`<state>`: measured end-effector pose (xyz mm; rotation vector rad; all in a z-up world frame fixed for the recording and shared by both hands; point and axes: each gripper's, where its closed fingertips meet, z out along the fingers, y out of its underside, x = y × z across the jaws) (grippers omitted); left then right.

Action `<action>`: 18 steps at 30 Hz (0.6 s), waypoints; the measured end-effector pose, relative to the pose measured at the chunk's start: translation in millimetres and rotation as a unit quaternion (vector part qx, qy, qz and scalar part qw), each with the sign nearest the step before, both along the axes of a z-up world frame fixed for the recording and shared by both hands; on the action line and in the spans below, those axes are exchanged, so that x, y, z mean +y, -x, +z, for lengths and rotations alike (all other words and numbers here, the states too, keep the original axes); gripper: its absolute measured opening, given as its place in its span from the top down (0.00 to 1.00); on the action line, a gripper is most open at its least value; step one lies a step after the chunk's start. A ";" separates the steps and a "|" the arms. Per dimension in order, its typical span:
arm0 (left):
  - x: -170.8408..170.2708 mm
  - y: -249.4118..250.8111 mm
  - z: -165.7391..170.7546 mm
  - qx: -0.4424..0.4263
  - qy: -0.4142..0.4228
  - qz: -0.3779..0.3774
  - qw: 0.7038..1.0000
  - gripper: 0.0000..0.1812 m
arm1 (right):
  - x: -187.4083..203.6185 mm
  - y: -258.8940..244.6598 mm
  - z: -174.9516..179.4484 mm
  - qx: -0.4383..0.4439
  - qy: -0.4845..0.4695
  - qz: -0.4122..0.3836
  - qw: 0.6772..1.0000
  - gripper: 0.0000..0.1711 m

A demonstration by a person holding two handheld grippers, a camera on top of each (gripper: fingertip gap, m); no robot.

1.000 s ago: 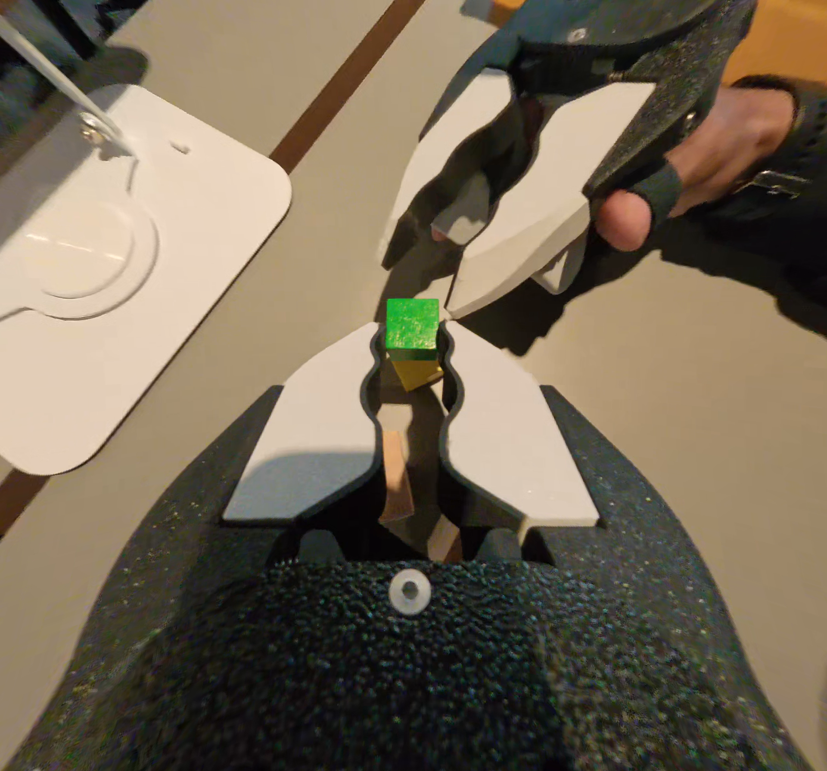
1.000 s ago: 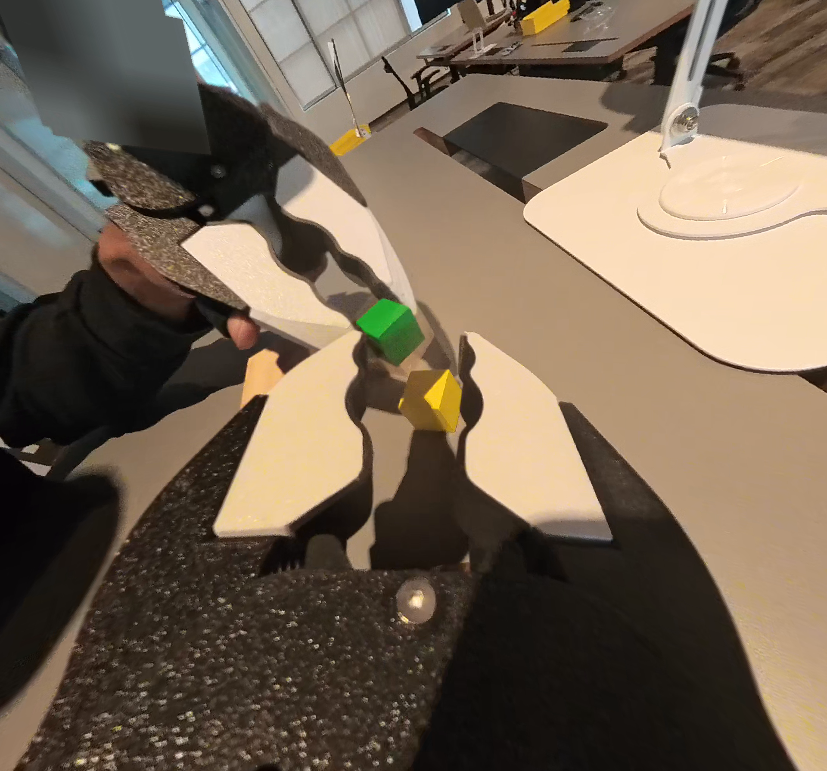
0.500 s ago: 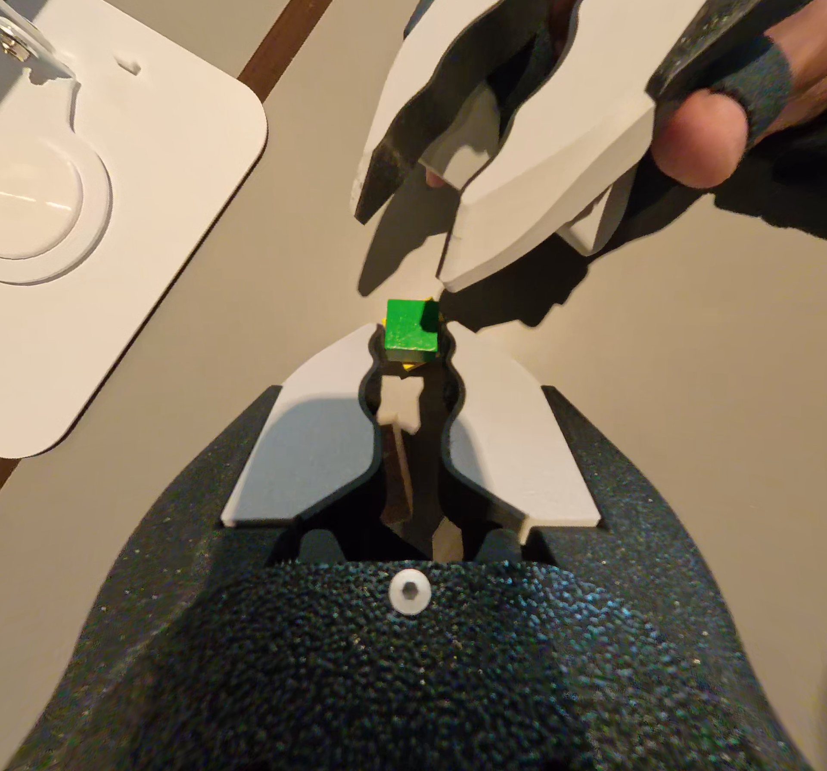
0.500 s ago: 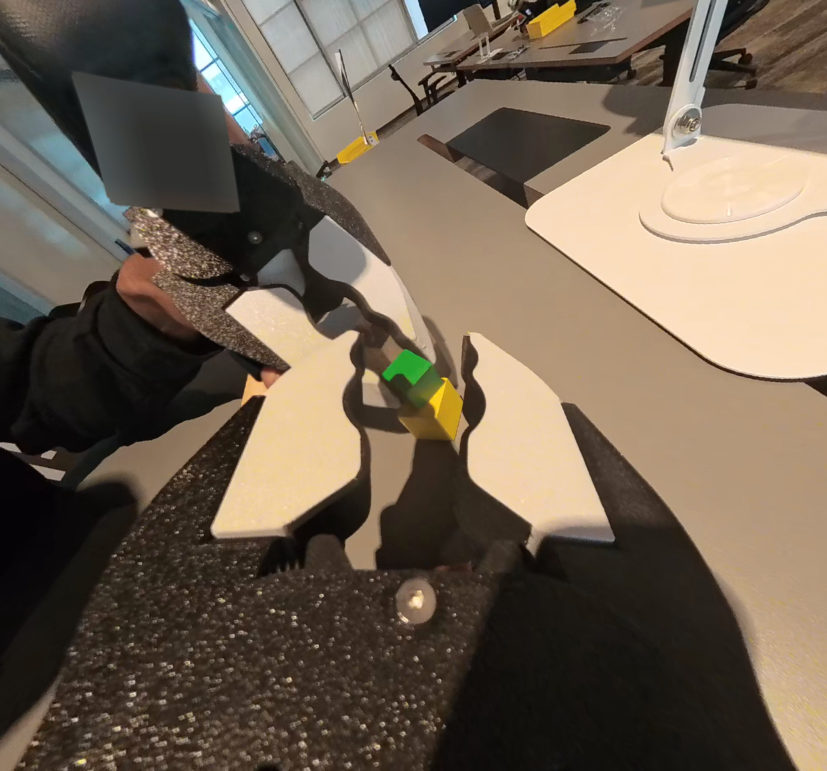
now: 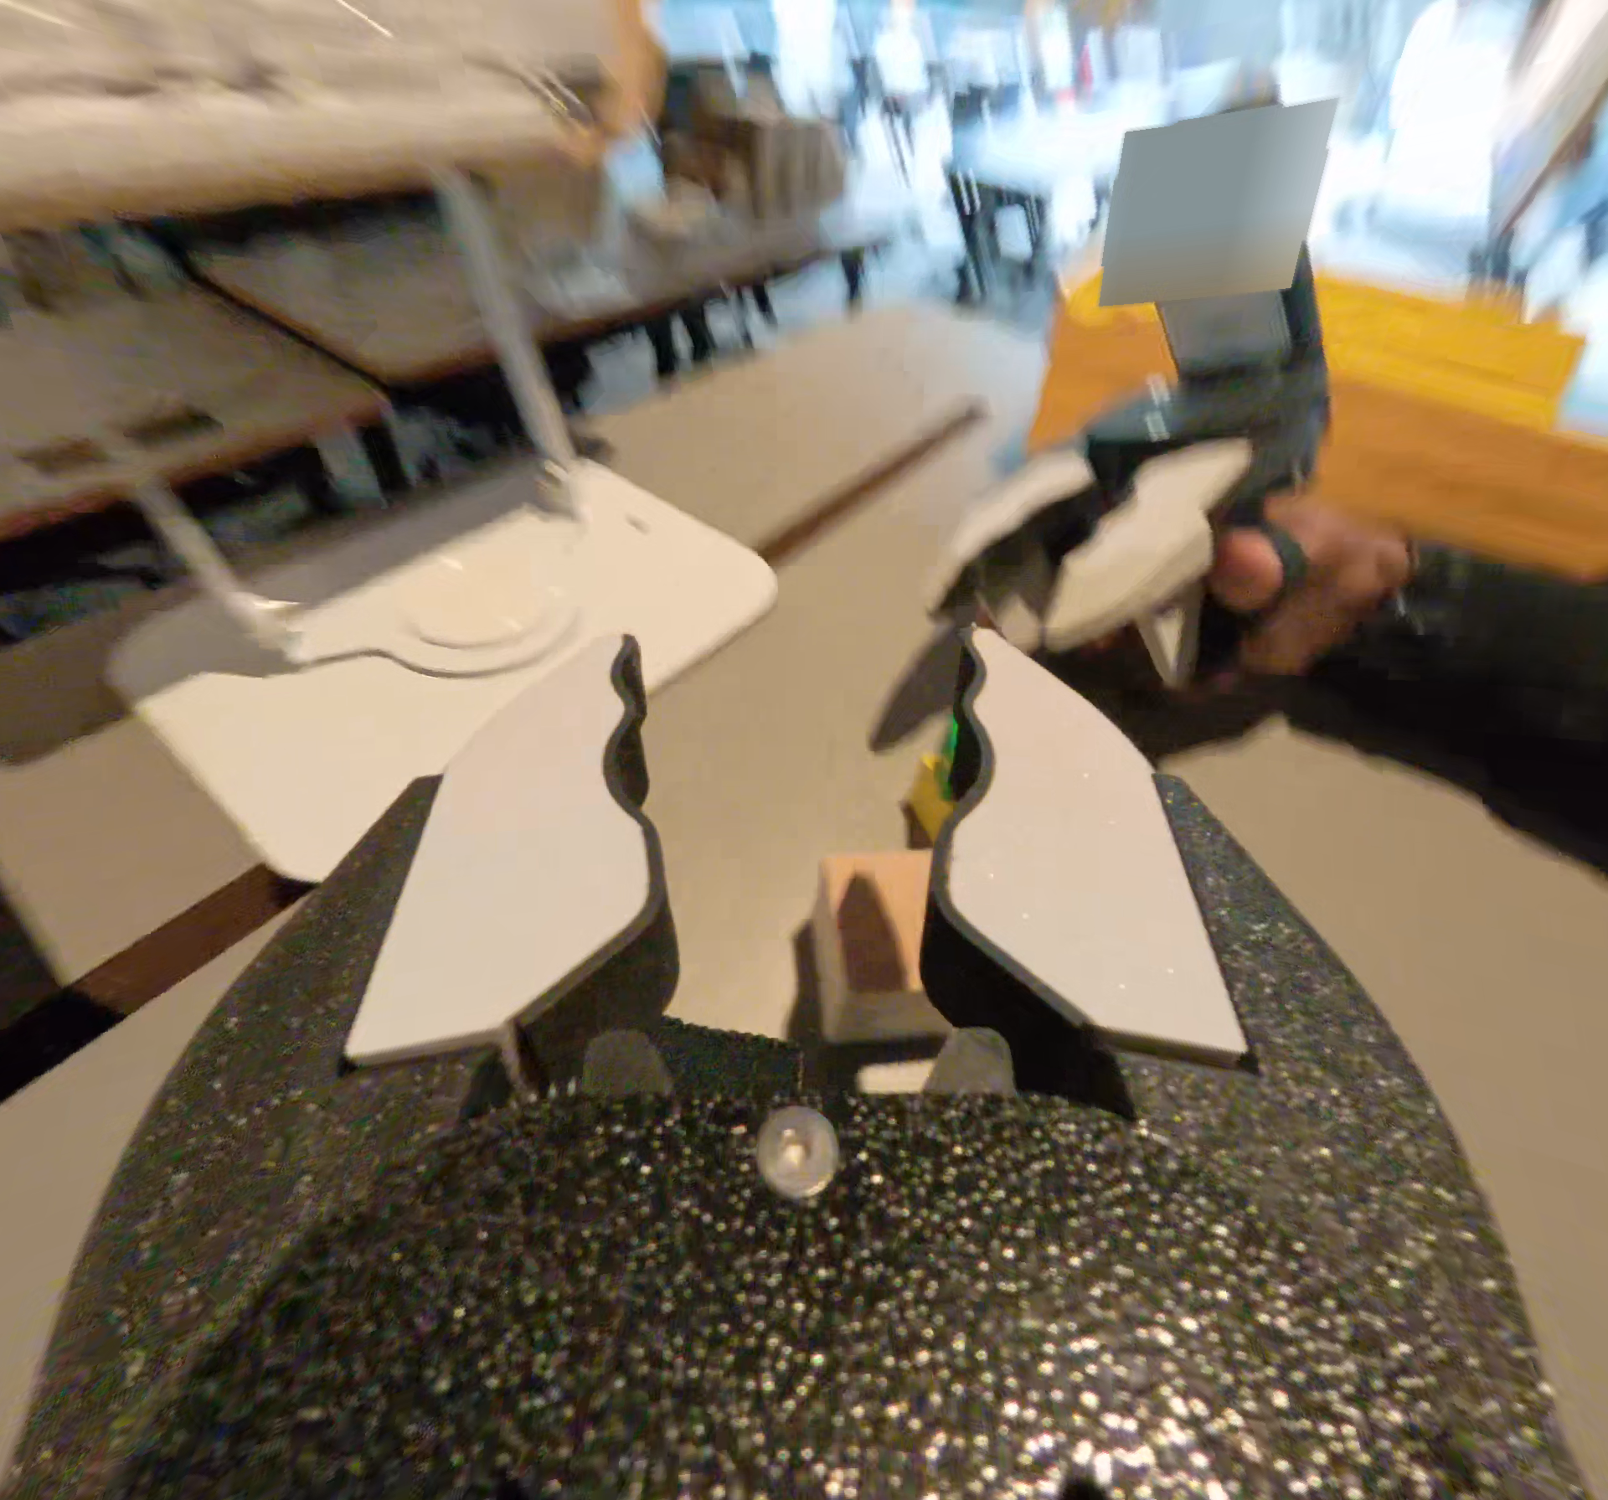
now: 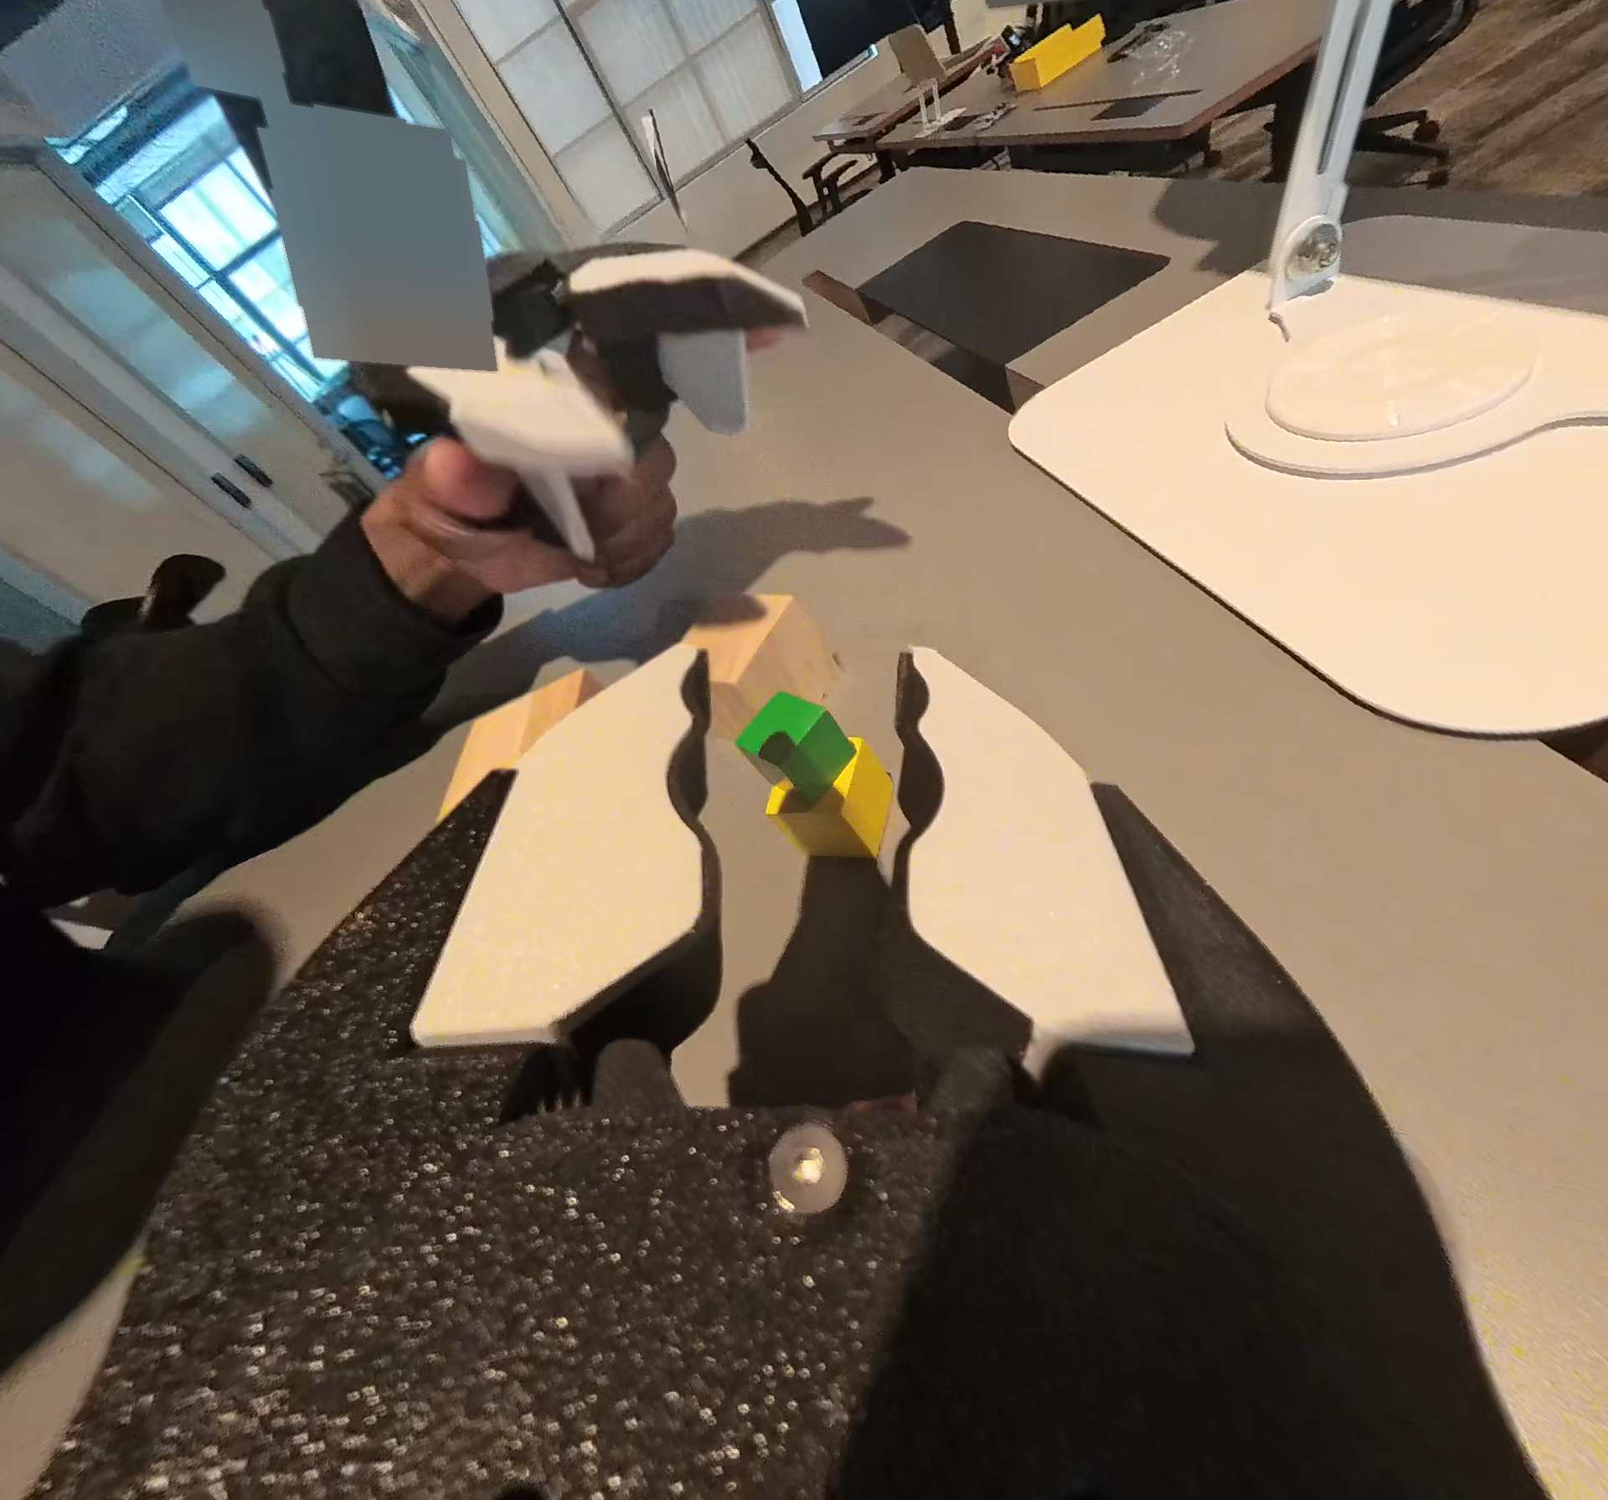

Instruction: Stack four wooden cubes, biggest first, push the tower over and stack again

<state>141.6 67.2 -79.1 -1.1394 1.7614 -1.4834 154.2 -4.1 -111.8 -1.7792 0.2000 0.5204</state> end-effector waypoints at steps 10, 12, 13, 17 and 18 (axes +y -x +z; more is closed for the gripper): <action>73.8 21.8 17.3 -0.134 0.221 0.138 0.956 0.69 | -6.0 -7.6 -9.6 -0.090 0.051 -0.170 0.980 0.75; 66.3 19.6 15.0 -0.129 0.195 0.131 0.964 0.68 | -6.0 1.4 -9.6 -0.096 0.053 -0.187 0.976 0.74; 64.3 18.9 14.4 -0.128 0.186 0.130 0.965 0.69 | -6.7 4.4 -9.9 -0.105 0.056 -0.199 0.973 0.73; 62.7 14.5 12.6 -0.120 0.185 0.126 0.967 0.69 | -1.1 12.9 -15.5 -0.157 0.087 -0.218 0.959 0.72; 63.5 13.3 12.5 -0.120 0.187 0.127 0.967 0.69 | 1.4 14.3 -19.4 -0.174 0.104 -0.216 0.955 0.72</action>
